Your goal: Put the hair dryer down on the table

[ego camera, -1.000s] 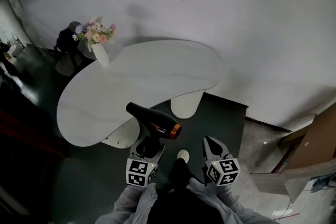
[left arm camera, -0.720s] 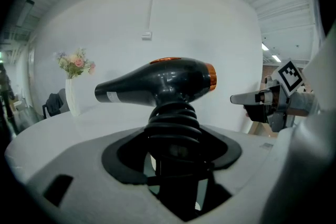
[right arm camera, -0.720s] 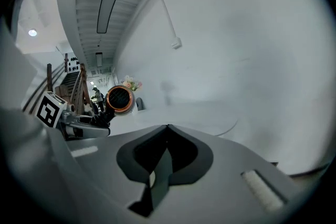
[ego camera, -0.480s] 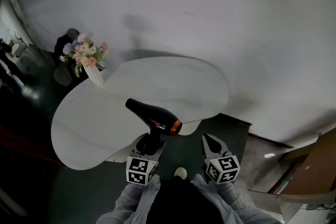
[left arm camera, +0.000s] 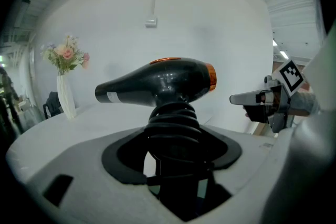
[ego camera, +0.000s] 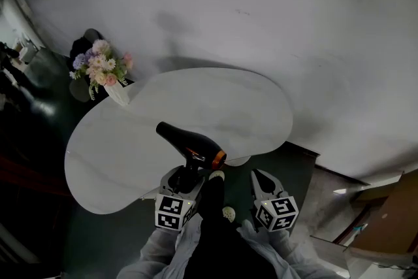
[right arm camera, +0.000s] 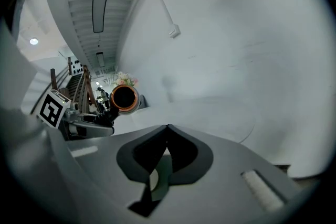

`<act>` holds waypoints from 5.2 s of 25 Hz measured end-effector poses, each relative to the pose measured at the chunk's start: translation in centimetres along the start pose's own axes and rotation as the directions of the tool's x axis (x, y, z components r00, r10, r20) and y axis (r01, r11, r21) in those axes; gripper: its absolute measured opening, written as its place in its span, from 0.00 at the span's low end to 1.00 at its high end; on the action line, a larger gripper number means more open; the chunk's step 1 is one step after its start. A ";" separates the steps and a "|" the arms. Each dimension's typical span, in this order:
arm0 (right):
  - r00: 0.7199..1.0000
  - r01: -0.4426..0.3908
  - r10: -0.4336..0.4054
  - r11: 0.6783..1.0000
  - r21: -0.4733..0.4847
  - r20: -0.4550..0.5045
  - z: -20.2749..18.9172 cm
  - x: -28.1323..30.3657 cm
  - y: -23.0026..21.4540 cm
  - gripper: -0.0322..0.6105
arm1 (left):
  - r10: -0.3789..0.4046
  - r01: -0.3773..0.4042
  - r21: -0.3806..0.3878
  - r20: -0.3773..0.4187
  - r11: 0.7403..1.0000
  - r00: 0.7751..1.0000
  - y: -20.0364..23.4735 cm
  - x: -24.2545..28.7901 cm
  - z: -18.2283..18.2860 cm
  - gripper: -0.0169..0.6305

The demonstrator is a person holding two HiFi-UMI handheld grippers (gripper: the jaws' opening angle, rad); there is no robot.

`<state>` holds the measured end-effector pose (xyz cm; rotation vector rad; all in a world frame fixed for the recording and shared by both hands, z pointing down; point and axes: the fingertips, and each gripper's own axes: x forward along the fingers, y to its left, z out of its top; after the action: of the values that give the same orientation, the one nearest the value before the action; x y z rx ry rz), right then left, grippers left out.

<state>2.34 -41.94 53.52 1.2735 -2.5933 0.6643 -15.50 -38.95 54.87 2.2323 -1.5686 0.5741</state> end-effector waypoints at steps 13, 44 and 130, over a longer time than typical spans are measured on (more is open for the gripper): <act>1.000 -0.013 0.013 1.000 -0.024 -0.015 6.0 11.6 -4.5 0.06 | -0.004 0.005 0.031 -0.034 1.000 0.999 7.2 11.5 7.4 0.48; 0.981 0.073 -0.076 0.997 -0.024 -0.179 8.9 25.0 -12.9 0.06 | -0.016 0.022 0.026 -0.208 0.999 0.978 16.2 34.9 8.0 0.48; 0.996 -0.059 0.066 0.992 -0.111 0.061 5.9 3.1 0.3 0.06 | -0.069 0.102 -0.162 0.198 0.981 0.978 2.2 2.4 7.1 0.03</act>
<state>0.42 -46.72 49.27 1.2043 -2.6904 0.4919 -15.94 -45.18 50.16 2.2647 -1.5372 0.1952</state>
